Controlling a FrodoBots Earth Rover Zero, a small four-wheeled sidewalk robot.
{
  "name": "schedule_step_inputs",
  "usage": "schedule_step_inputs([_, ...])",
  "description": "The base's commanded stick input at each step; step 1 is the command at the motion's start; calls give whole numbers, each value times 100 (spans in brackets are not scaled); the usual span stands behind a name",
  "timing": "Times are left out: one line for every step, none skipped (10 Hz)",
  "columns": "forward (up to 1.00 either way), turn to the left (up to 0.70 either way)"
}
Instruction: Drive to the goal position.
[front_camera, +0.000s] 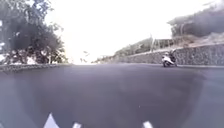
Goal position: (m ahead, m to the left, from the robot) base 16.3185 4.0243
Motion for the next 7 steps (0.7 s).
schedule_step_inputs([85, 0])
schedule_step_inputs([85, 0])
schedule_step_inputs([85, 0])
schedule_step_inputs([85, 0])
schedule_step_inputs([85, 0])
schedule_step_inputs([85, 0])
schedule_step_inputs([85, 0])
